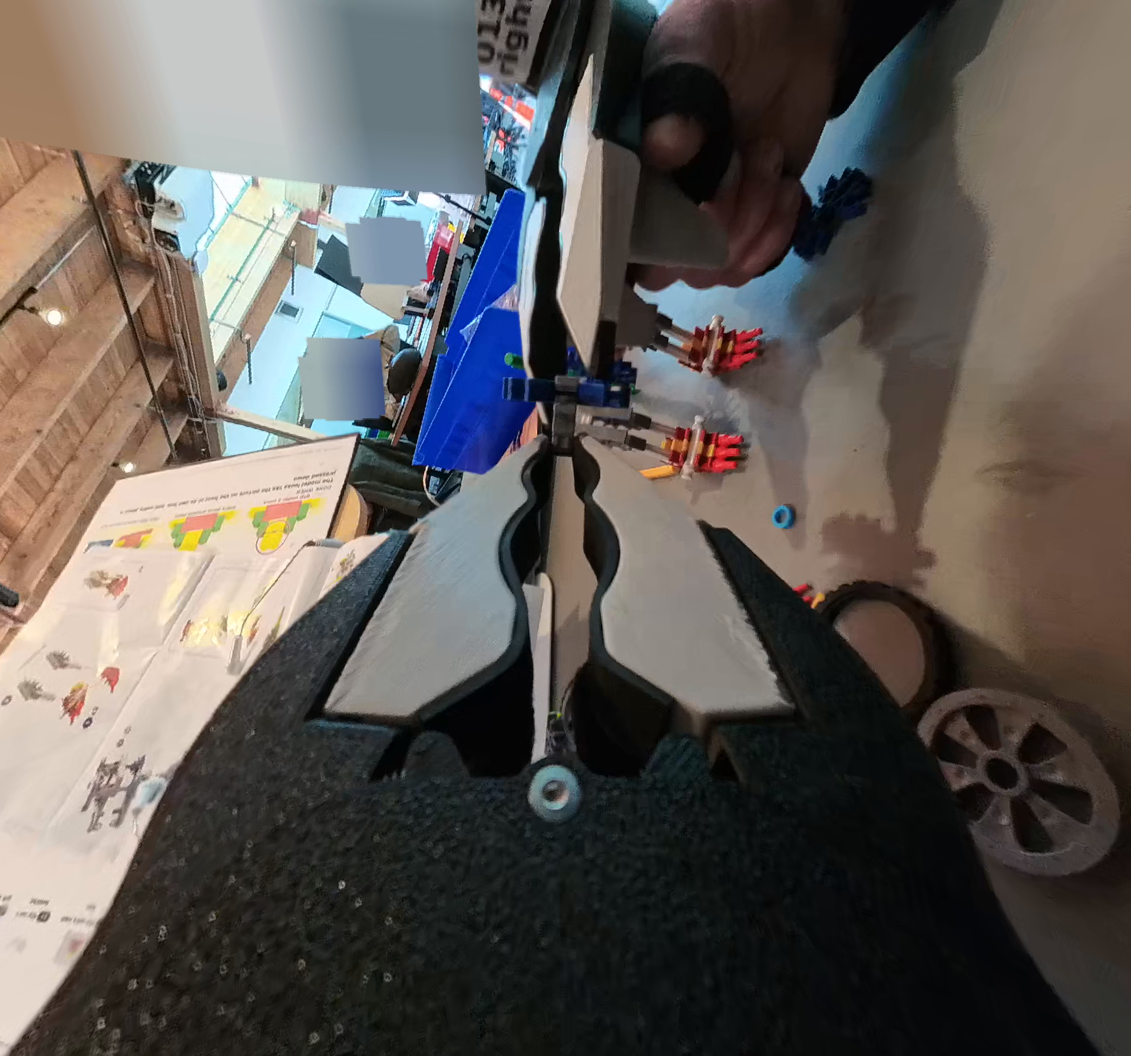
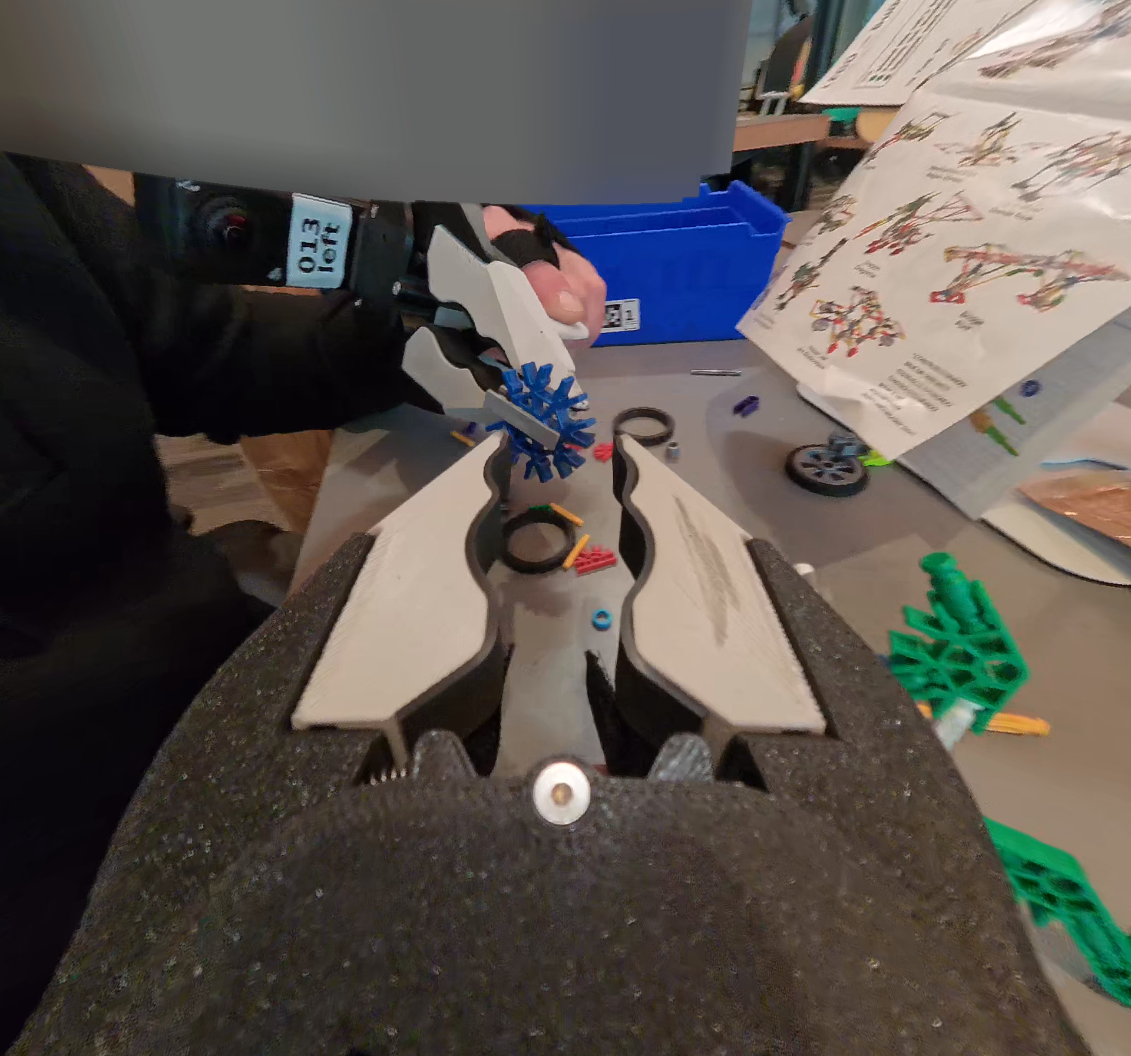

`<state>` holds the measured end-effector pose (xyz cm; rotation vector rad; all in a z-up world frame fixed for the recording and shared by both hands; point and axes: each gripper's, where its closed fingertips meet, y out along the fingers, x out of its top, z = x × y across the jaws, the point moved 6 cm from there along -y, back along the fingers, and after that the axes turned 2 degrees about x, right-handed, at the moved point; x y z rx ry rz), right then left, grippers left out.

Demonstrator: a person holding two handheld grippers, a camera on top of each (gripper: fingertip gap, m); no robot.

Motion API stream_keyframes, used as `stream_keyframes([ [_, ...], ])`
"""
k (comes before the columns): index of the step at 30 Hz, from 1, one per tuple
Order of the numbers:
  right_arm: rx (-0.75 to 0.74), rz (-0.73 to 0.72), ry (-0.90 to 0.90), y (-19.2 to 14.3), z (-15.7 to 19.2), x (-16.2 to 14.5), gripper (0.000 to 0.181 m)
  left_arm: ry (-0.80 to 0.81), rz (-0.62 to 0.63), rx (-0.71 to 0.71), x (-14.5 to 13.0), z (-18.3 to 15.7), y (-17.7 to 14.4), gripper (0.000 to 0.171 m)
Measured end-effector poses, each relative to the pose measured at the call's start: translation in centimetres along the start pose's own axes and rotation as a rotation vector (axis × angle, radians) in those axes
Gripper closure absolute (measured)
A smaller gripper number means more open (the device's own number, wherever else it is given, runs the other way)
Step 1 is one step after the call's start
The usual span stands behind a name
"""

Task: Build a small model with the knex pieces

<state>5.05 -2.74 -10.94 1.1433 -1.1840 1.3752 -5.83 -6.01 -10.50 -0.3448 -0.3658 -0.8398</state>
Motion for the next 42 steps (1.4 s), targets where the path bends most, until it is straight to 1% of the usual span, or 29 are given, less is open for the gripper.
stream_keyframes([
  [2, 0.050, 0.002, 0.013, 0.1, 0.4, -0.1, 0.154, -0.004, -0.013, -0.006, 0.3, 0.0, 0.0, 0.166],
  [5, 0.048, 0.000, -0.013, 0.0, 0.5, -0.1, 0.160, -0.017, -0.022, -0.008, 0.3, -0.1, -0.1, 0.166],
  [10, -0.031, -0.004, -0.122, 0.0, 0.4, 0.1, 0.162, -0.050, -0.014, 0.021, 0.0, 0.2, 0.2, 0.166],
  [12, -0.043, 0.004, -0.131, 0.1, 0.4, 0.0, 0.162, -0.052, -0.008, 0.016, -0.2, 0.1, 0.2, 0.166],
  [15, -0.052, -0.047, -0.119, -0.1, 0.4, 0.5, 0.163, -0.051, -0.010, -0.006, -0.3, -0.1, 0.2, 0.167],
  [18, -0.020, -0.020, -0.095, 0.0, 0.4, 0.2, 0.164, -0.018, 0.000, -0.016, -0.3, -0.4, 0.2, 0.167],
  [24, 0.029, -0.017, -0.073, -0.2, 0.7, 0.2, 0.167, -0.018, -0.009, -0.027, 0.0, -0.7, 0.3, 0.167],
  [28, 0.024, -0.008, -0.093, -0.2, 0.8, 0.1, 0.168, -0.020, -0.005, -0.029, -0.1, -0.8, 0.4, 0.167],
  [30, 0.038, -0.018, -0.075, -0.2, 0.8, 0.2, 0.168, -0.018, -0.013, -0.031, 0.0, -0.8, 0.2, 0.167],
  [34, 0.106, -0.035, -0.034, -0.1, 1.4, 0.2, 0.160, 0.042, -0.012, -0.038, 0.4, -0.8, -0.3, 0.167],
  [37, 0.155, -0.060, 0.000, -0.2, 1.7, 0.5, 0.157, 0.049, -0.027, -0.055, 0.9, -0.9, -0.4, 0.167],
  [39, 0.161, -0.066, 0.007, -0.2, 1.7, 0.6, 0.156, 0.053, -0.035, -0.060, 1.2, -1.2, -0.3, 0.167],
  [40, 0.170, -0.053, 0.003, -0.1, 1.9, 0.4, 0.157, 0.040, -0.044, -0.063, 1.3, -1.2, -0.3, 0.167],
  [41, 0.172, -0.038, -0.008, 0.0, 2.0, 0.2, 0.164, 0.031, -0.049, -0.066, 1.4, -1.2, -0.2, 0.167],
  [42, 0.171, -0.025, -0.019, 0.2, 2.1, 0.1, 0.166, 0.030, -0.049, -0.072, 1.3, -1.3, -0.2, 0.167],
])
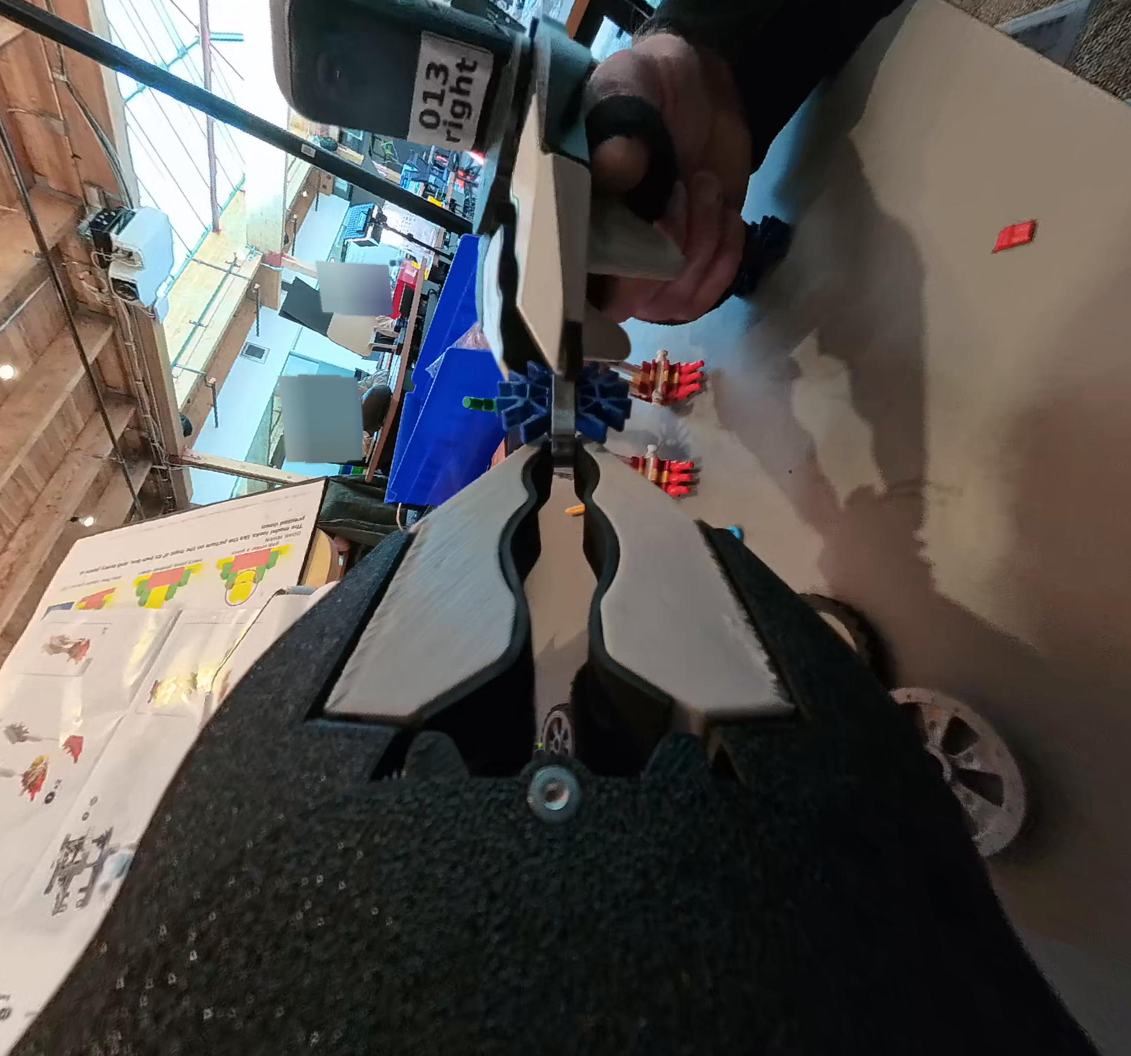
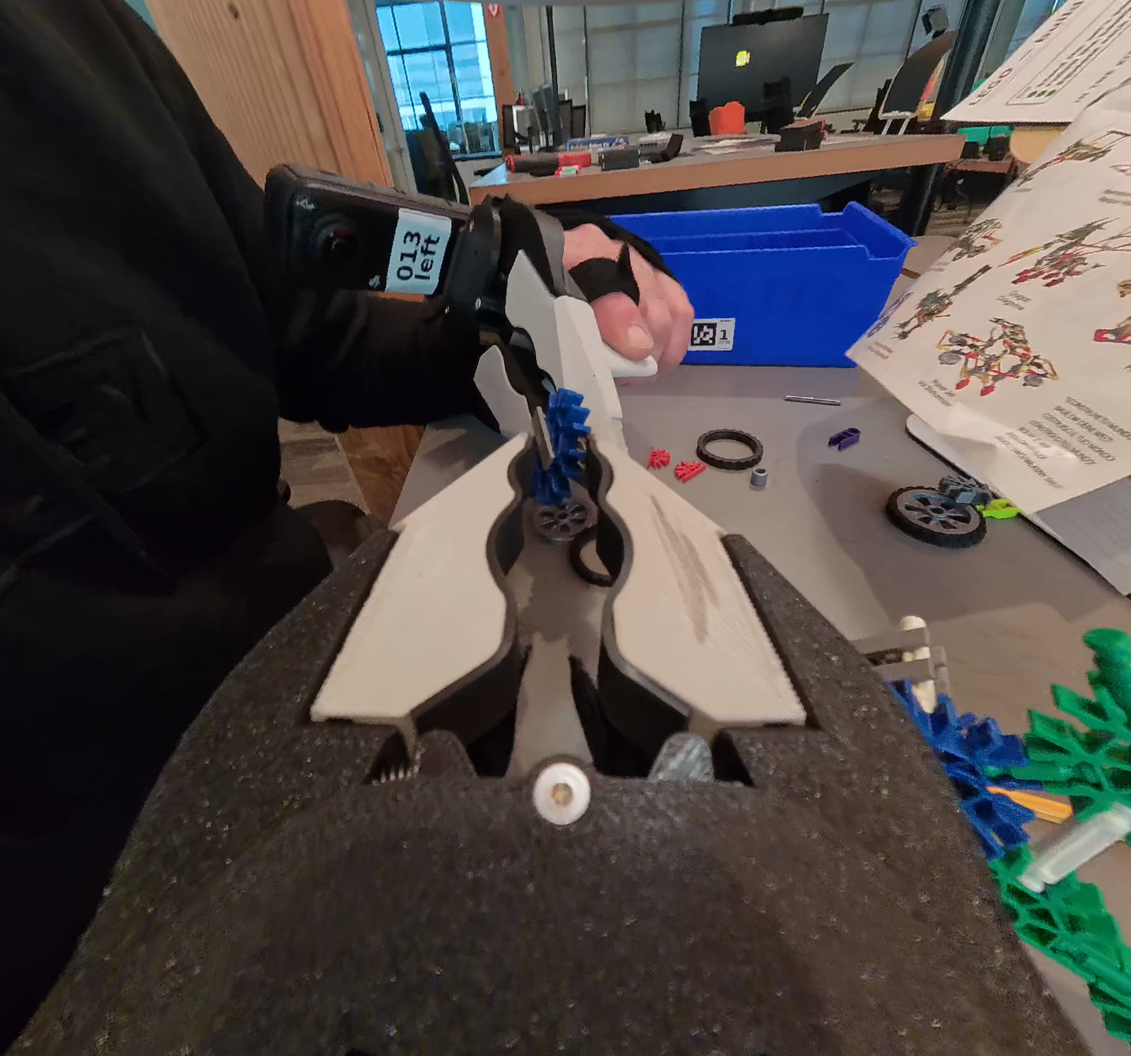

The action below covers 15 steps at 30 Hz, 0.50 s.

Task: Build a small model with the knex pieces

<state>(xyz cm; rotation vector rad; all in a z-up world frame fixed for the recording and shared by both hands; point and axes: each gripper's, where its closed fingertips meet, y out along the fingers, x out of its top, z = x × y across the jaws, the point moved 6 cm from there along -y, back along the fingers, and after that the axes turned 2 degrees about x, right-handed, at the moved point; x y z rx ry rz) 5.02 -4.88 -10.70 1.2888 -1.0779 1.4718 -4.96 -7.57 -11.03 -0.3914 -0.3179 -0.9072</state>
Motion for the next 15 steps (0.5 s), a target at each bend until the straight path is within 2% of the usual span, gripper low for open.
stream_keyframes([
  [15, -0.043, 0.006, -0.045, -0.3, -0.3, 0.2, 0.173, -0.129, 0.013, 0.013, -1.0, 0.1, 0.7, 0.164],
])
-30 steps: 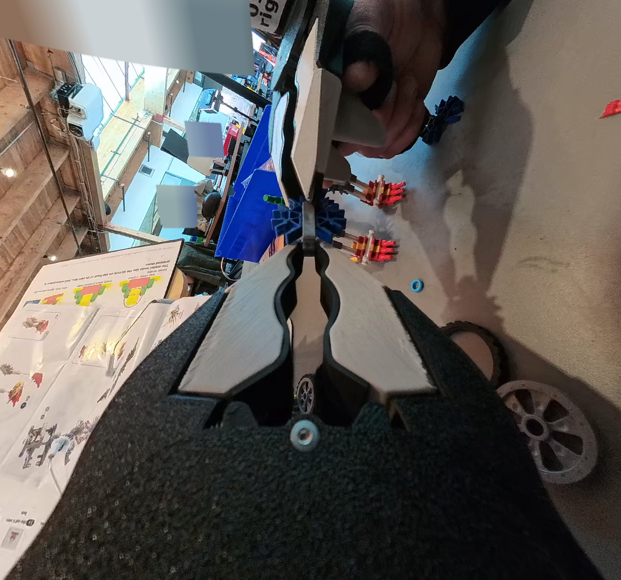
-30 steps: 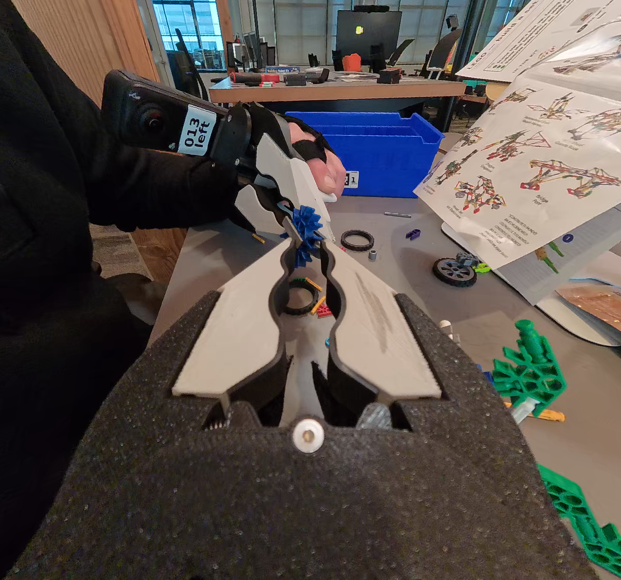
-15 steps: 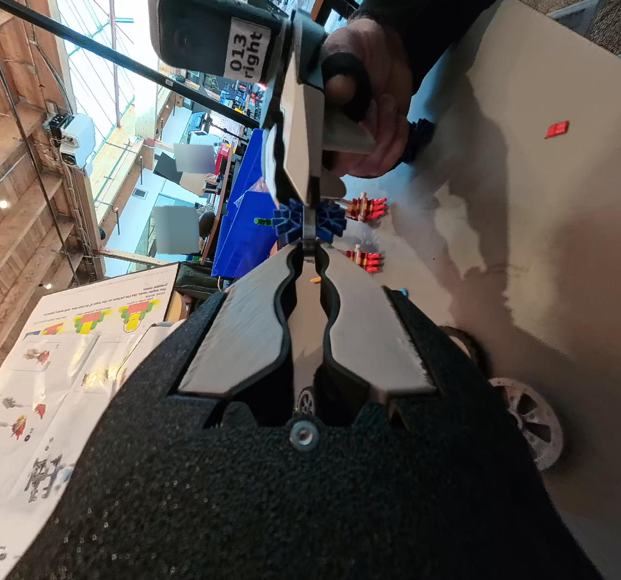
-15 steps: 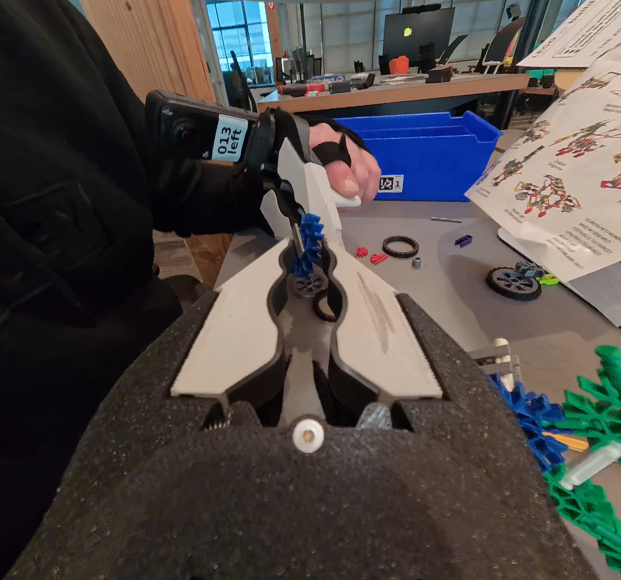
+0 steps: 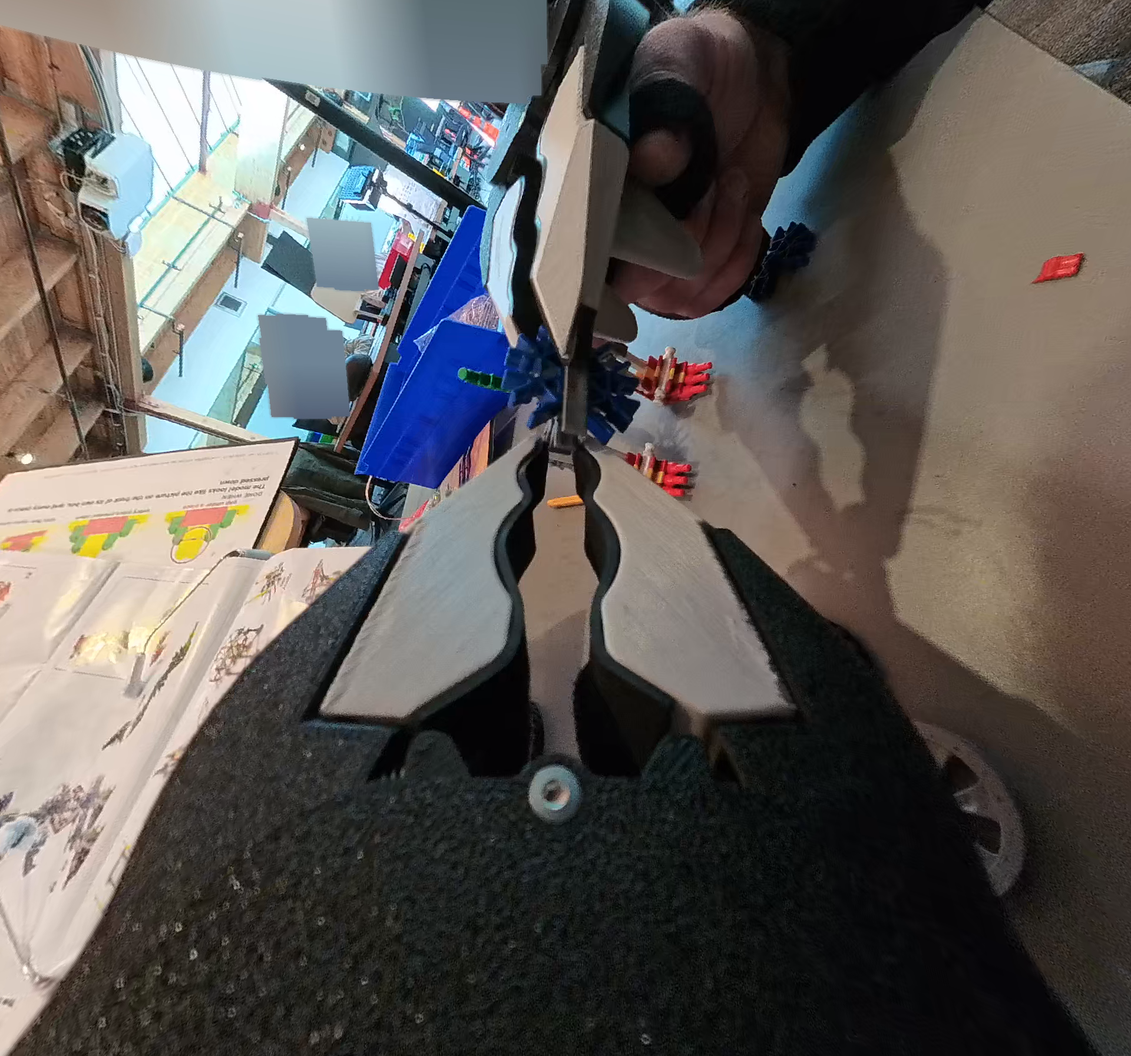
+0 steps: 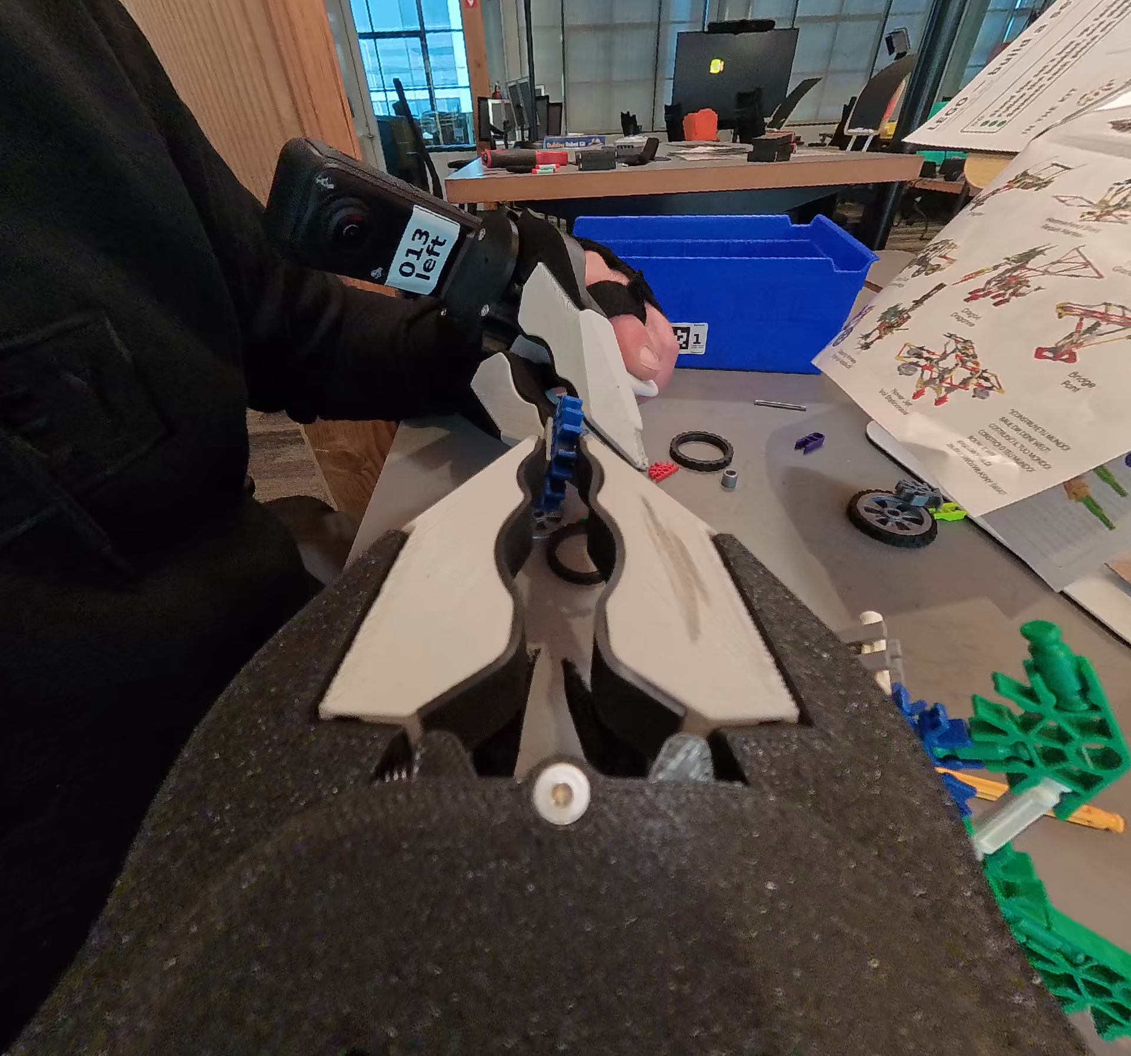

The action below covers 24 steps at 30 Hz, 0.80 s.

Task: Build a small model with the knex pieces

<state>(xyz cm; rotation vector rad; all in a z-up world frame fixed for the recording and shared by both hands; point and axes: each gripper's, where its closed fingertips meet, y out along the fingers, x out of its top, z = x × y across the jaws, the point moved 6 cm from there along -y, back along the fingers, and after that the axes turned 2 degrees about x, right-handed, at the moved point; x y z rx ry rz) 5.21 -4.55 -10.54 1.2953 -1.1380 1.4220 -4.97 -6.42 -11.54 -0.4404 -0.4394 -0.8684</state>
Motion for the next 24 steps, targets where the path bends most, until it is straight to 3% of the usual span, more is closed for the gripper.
stream_keyframes([
  [17, -0.075, -0.045, -0.033, -0.6, -0.6, 0.6, 0.173, -0.182, 0.029, -0.003, -1.3, 0.7, 0.3, 0.158],
  [24, -0.182, -0.045, -0.095, -0.9, -1.2, 0.8, 0.173, -0.287, 0.032, -0.018, -1.9, 1.1, 0.3, 0.153],
])
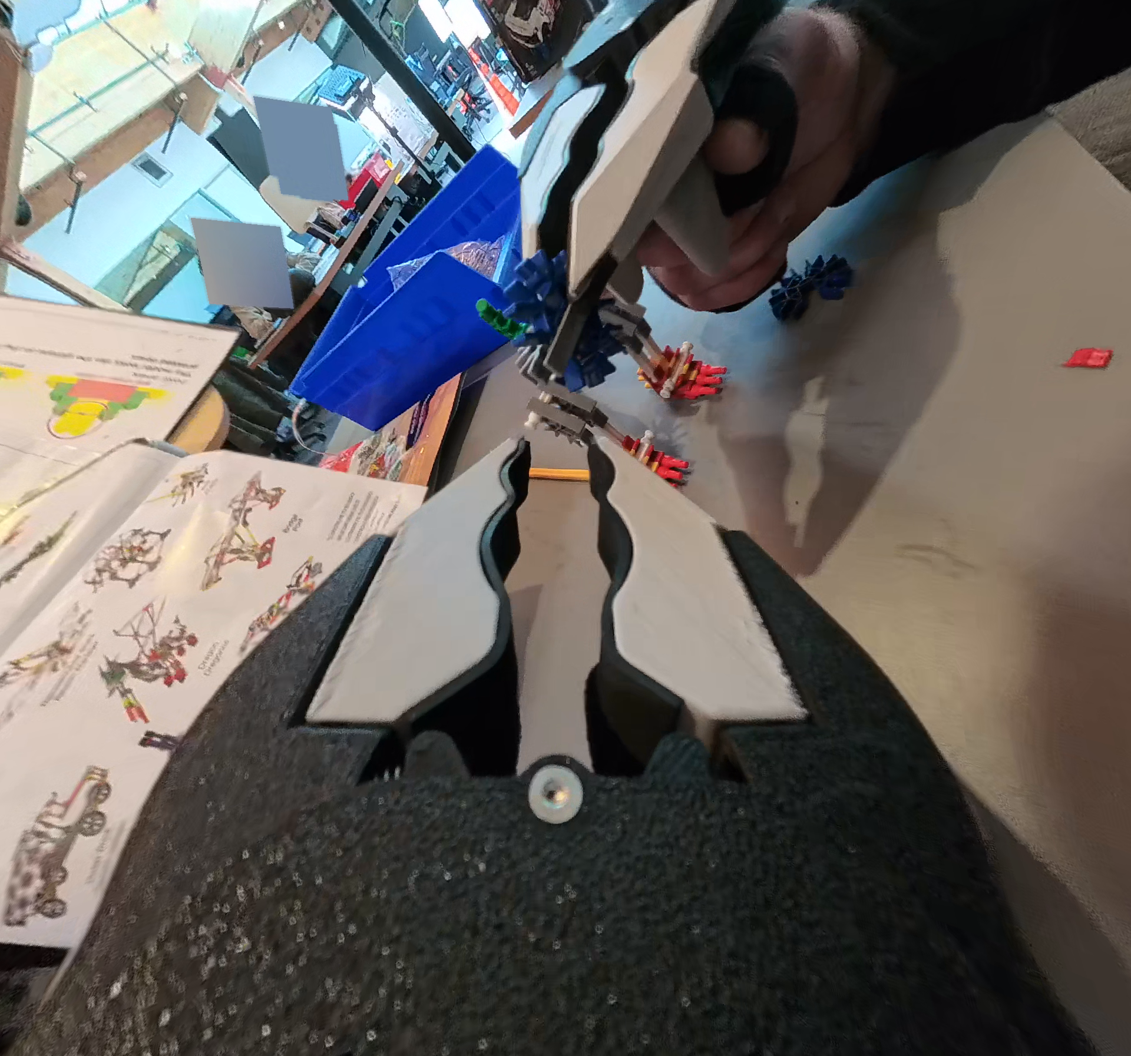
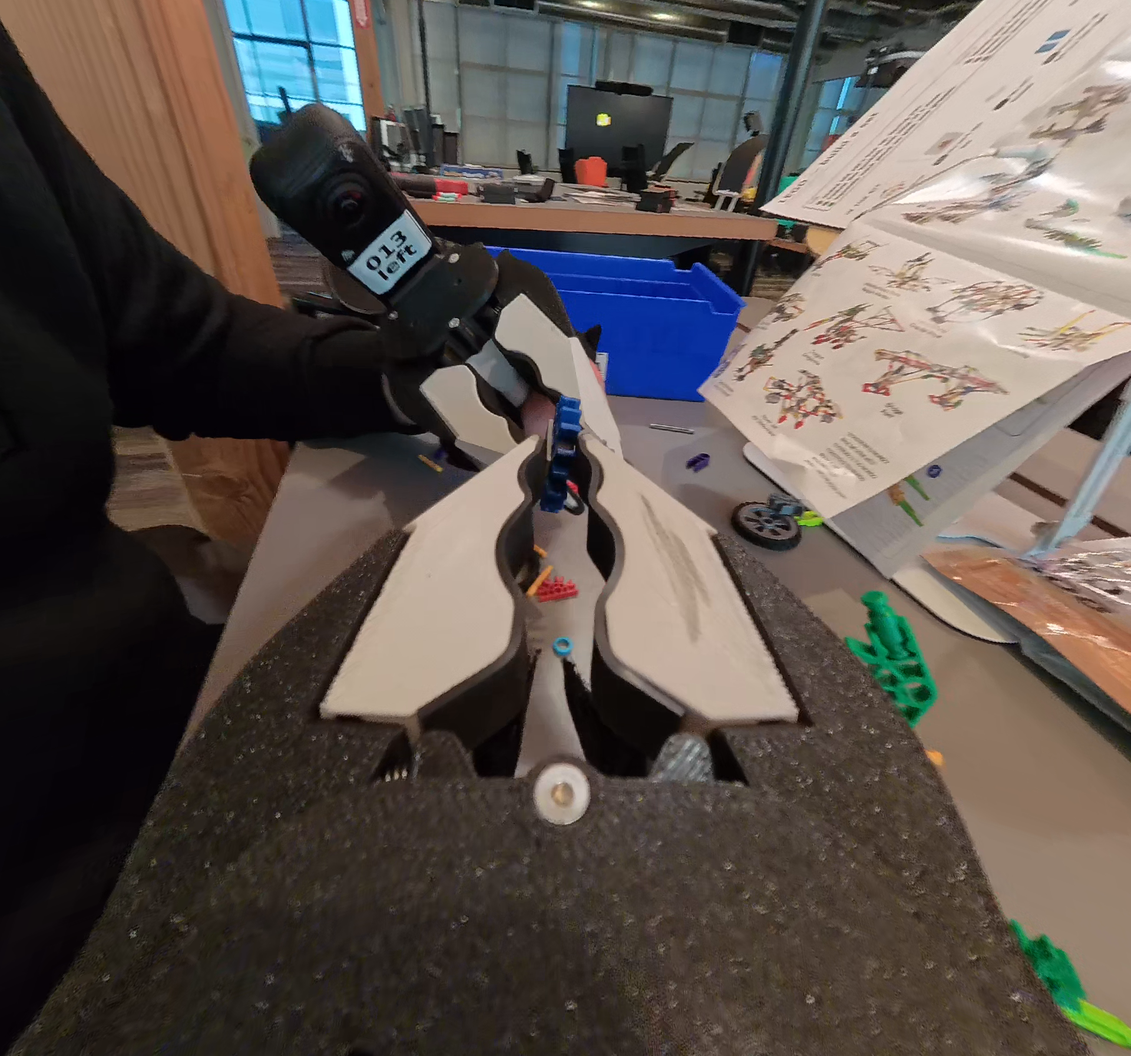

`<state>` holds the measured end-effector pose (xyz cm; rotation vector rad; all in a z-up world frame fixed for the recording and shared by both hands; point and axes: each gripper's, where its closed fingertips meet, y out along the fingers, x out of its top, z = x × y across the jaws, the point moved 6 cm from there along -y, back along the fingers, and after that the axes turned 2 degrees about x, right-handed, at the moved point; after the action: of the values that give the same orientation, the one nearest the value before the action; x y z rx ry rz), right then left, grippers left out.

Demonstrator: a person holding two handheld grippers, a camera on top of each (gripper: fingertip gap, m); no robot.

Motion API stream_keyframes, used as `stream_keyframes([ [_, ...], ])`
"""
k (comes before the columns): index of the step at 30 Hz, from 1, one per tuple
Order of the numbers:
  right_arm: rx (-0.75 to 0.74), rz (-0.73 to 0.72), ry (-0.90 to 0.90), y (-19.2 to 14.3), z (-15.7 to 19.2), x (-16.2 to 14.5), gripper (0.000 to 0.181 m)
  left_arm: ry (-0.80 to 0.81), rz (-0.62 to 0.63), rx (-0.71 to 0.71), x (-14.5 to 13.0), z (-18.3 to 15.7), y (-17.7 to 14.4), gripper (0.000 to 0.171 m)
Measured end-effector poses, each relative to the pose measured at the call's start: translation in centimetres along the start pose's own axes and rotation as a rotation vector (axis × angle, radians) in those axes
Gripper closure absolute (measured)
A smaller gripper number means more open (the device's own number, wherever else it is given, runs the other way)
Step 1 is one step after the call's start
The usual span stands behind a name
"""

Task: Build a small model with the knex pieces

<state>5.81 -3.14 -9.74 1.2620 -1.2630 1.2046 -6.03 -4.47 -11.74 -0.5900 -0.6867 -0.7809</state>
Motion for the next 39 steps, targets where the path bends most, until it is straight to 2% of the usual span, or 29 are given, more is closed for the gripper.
stream_keyframes([
  [5, -0.121, 0.045, -0.165, 0.2, -0.1, -0.2, 0.173, -0.156, -0.022, -0.072, -0.2, 0.2, 0.1, 0.140],
  [9, -0.182, 0.115, -0.362, 0.9, 0.7, -0.8, 0.173, -0.237, -0.068, -0.088, 0.1, 0.5, 0.1, 0.146],
  [11, -0.225, 0.158, -0.478, 1.3, 1.0, -1.3, 0.173, -0.235, -0.071, -0.099, 0.0, 0.4, 0.2, 0.153],
  [18, -0.329, 0.239, -0.744, 1.9, 1.6, -1.8, 0.173, -0.189, -0.062, -0.068, -0.5, 0.4, 0.4, 0.154],
  [22, -0.361, 0.237, -0.796, 1.8, 1.6, -1.6, 0.173, -0.190, -0.077, -0.062, -0.4, 0.6, 0.4, 0.158],
  [28, -0.370, 0.230, -0.795, 1.8, 1.6, -1.5, 0.173, -0.191, -0.081, -0.050, -0.4, 0.8, 0.4, 0.155],
  [30, -0.362, 0.224, -0.773, 1.8, 1.5, -1.5, 0.173, -0.178, -0.080, -0.031, -0.4, 0.9, 0.3, 0.150],
  [33, -0.357, 0.204, -0.741, 1.6, 1.4, -1.3, 0.173, -0.176, -0.086, -0.032, -0.2, 0.9, 0.2, 0.150],
  [39, -0.311, 0.162, -0.673, 1.5, 1.5, -1.1, 0.173, -0.175, -0.110, -0.059, 0.2, 0.6, 0.1, 0.159],
])
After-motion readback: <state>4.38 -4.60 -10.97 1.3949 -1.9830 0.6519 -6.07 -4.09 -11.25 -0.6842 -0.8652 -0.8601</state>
